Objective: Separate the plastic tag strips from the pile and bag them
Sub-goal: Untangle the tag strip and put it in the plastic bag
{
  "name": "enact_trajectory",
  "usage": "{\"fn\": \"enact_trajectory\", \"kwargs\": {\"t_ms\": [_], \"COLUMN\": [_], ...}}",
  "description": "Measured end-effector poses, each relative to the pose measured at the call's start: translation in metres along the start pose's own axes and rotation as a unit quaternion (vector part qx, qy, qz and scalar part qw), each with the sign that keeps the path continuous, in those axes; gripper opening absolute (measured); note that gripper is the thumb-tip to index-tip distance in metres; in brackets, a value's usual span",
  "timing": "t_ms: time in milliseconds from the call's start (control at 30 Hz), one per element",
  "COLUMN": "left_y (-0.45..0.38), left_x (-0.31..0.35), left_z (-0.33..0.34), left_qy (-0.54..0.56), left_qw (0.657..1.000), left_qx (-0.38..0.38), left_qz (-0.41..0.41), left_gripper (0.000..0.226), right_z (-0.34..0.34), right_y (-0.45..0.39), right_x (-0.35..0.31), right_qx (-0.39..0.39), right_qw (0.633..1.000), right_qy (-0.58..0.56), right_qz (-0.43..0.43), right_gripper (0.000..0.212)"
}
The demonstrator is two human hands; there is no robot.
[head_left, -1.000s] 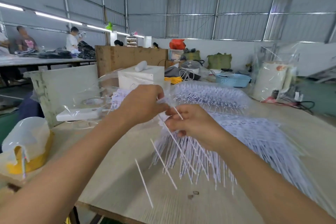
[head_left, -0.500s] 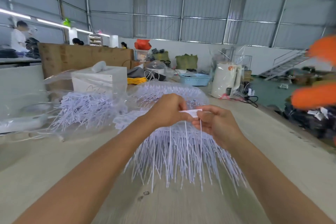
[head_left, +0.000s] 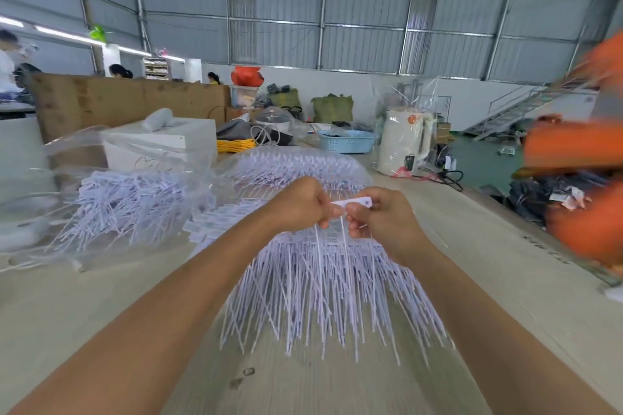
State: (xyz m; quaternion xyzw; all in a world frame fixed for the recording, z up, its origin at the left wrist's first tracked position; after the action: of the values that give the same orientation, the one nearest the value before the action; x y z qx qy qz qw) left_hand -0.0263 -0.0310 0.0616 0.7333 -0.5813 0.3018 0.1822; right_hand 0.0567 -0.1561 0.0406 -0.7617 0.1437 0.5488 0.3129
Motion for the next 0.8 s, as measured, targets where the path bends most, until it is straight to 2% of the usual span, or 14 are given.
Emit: {"fn": "enact_trajectory", "kwargs": {"t_ms": [100,167,233,333,400,500,567,700,800], "left_y": [-0.004,-0.004,-0.001,0.008,0.01,0.008,0.006,0.002,0.0], "left_x": [0.004,0.005,0.005,0.001,-0.007,-0.015,-0.015,-0.007,-0.001], "left_z": [0.001,0.001,0.0,-0.001,-0.007,-0.01,-0.007,-0.001,0.0], "left_qy": [0.062,0.119,0.176,0.245,0.21,0.195,0.162,0.08,0.028], "left_qw": [0.998,0.992,0.983,0.959,0.969,0.974,0.98,0.989,0.992], "left_qx": [0.019,0.015,-0.035,-0.142,-0.131,-0.111,-0.116,-0.123,-0.124], "left_qz": [-0.003,-0.028,-0.045,-0.028,-0.019,-0.016,-0.024,-0.014,-0.013], "left_gripper": [0.015,0.018,0.027,0.031,0.029,0.022,0.014,0.02,0.024], "right_z": [0.001,0.002,-0.001,-0.026,-0.042,-0.042,-0.032,-0.017,-0.005], "right_y": [-0.002,-0.003,-0.004,-0.005,-0.005,-0.012,-0.015,-0.014,-0.011], "right_x": [0.004,0.006,0.012,0.026,0.029,0.02,0.007,-0.011,-0.012], "right_qx": [0.01,0.005,0.028,0.131,0.162,0.108,0.048,-0.064,-0.102], "right_qw": [1.0,0.999,0.999,0.991,0.982,0.973,0.972,0.975,0.981], "right_qy": [0.004,-0.002,0.016,0.002,-0.071,-0.178,-0.199,-0.152,-0.082], "right_qz": [-0.026,-0.042,-0.038,0.017,0.062,0.098,0.112,0.151,0.141], "right_gripper": [0.008,0.012,0.015,0.016,0.016,0.013,0.011,0.006,0.003]}}
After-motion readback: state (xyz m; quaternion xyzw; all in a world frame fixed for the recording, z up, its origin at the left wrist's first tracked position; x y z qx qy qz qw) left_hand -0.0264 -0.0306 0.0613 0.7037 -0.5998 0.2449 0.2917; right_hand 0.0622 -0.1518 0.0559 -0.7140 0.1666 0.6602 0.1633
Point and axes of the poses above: each hand's wrist, its own y-axis away from the middle knuckle, its own z-axis out of the palm, x = y × z, the point moved 2 cm from there along -y, towards the middle knuckle, and after that the axes turned 10 degrees about -x, right-handed, at the moved point
